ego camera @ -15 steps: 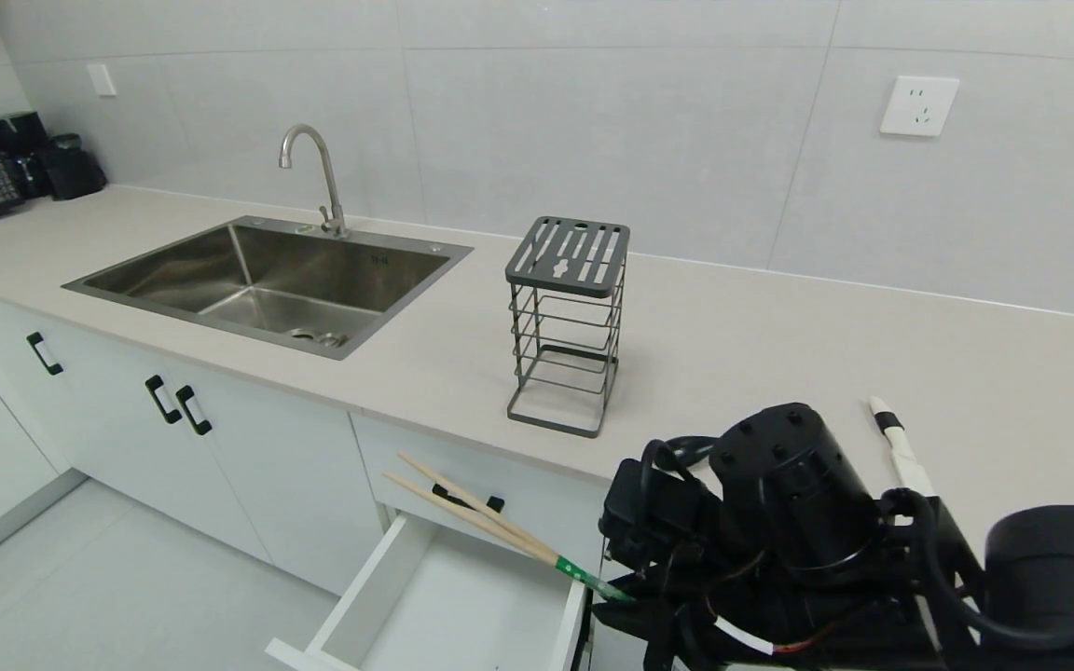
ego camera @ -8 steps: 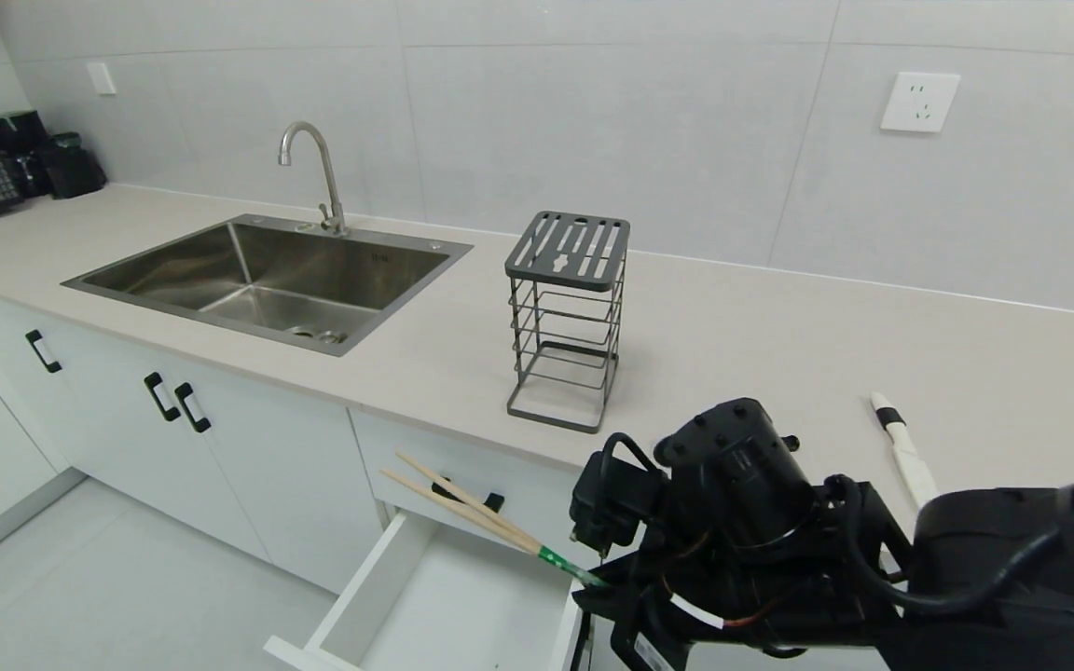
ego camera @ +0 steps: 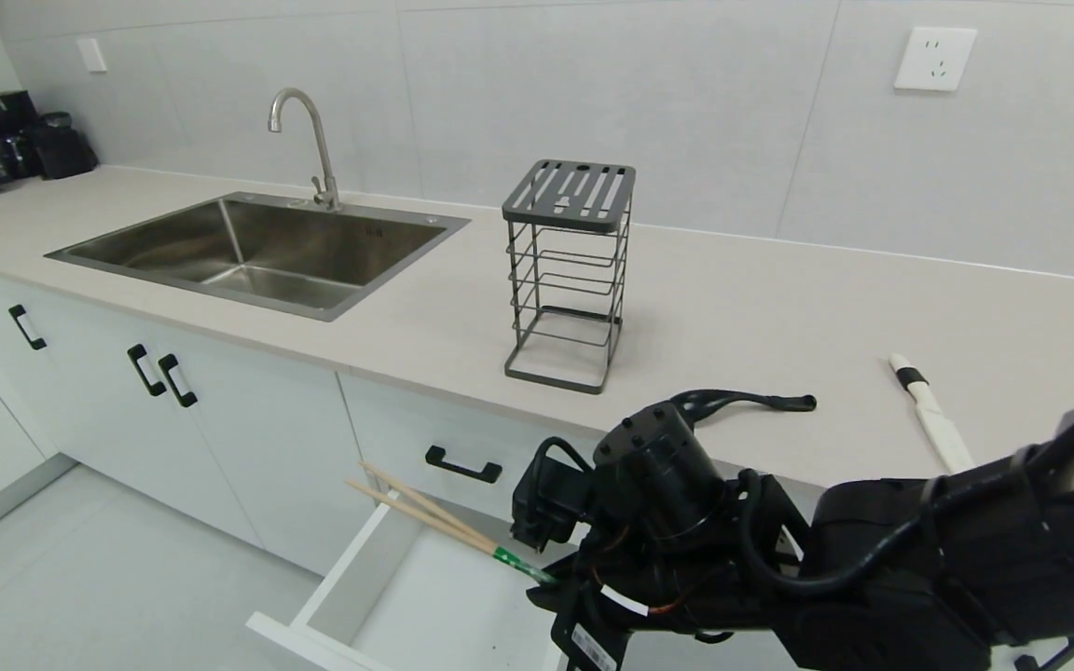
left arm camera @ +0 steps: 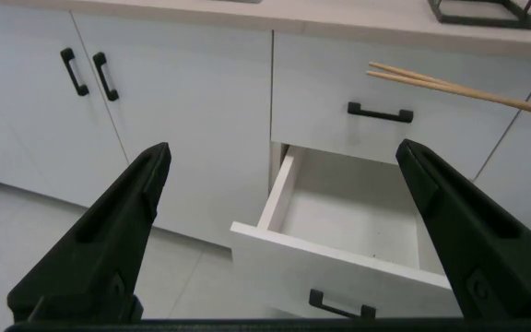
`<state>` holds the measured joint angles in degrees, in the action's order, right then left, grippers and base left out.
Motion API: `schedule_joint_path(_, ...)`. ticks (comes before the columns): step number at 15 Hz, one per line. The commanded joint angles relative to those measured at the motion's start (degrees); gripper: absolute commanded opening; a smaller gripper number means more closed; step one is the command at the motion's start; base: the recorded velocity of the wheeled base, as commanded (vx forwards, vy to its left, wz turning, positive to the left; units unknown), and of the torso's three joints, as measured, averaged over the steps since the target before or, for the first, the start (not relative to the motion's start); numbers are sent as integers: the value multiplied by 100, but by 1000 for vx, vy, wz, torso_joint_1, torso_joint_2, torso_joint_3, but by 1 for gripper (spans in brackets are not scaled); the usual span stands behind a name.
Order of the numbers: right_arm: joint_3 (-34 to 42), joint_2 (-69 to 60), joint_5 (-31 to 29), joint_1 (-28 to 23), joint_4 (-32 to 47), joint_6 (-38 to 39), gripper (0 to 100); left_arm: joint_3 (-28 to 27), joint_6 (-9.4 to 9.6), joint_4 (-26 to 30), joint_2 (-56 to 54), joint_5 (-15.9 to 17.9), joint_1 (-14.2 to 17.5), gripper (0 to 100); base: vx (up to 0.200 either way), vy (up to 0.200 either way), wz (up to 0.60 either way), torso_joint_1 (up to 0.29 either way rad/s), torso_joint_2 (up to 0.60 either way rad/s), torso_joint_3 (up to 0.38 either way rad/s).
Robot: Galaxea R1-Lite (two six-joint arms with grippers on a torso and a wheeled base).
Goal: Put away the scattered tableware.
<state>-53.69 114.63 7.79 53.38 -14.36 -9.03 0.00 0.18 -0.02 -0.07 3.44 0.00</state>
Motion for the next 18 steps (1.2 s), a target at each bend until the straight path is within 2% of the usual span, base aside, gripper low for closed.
schedule_joint_path(1, -168, 200, -6, 23, 12, -2, 0, 0, -1, 2, 7, -1, 0, 100, 0, 0, 0, -222, 447, 217)
schedule_joint_path(7, -581, 438, -6, 58, 197, -11, 0, 0, -1, 2, 7, -1, 0, 100, 0, 0, 0, -195, 360, 171)
schedule_joint_path(11, -1003, 877, -6, 58, 302, -11, 0, 0, -1, 2, 7, -1, 0, 100, 0, 0, 0, -93, 180, 83)
schedule_joint_path(18, -1364, 1422, -6, -47, 355, -187, 0, 0, -1, 2, 7, -1, 0, 100, 0, 0, 0, -233, 359, 142)
